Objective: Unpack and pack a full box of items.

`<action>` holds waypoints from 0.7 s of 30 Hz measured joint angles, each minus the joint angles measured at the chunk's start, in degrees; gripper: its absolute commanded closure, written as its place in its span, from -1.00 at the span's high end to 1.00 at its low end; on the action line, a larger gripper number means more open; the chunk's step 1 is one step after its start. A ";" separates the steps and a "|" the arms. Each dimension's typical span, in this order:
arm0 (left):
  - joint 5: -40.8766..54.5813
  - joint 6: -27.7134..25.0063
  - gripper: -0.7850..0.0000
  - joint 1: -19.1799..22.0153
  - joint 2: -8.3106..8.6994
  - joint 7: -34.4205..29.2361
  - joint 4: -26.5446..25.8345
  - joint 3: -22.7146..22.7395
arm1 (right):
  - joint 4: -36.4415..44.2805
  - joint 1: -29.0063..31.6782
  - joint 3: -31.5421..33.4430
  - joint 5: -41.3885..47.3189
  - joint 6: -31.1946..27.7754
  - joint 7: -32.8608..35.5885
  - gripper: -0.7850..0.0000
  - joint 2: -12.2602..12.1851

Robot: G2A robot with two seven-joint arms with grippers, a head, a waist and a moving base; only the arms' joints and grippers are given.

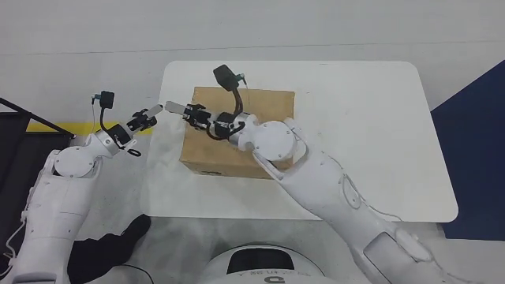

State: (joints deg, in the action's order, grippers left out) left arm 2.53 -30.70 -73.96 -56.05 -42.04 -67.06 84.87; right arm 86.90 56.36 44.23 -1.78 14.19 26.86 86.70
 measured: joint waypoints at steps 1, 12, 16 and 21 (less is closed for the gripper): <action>0.00 0.00 1.00 0.00 0.00 0.00 0.00 0.00 | -1.76 -1.02 -0.97 0.89 -0.01 -0.49 1.00 0.53; 0.00 0.00 1.00 0.00 0.00 0.00 0.00 0.00 | -14.82 -8.21 -6.39 5.29 4.32 -6.76 1.00 5.07; 0.00 0.00 1.00 0.00 0.00 0.00 0.00 0.00 | -16.50 -8.87 -7.14 5.32 5.74 -8.12 1.00 5.97; 0.00 0.00 1.00 0.00 0.00 0.00 0.00 0.00 | -18.29 -9.64 -7.77 5.72 6.71 -7.45 1.00 6.90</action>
State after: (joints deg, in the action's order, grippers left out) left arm 2.53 -30.70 -73.96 -56.05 -42.04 -67.06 84.87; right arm 68.61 46.72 36.47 3.94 20.90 19.41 93.60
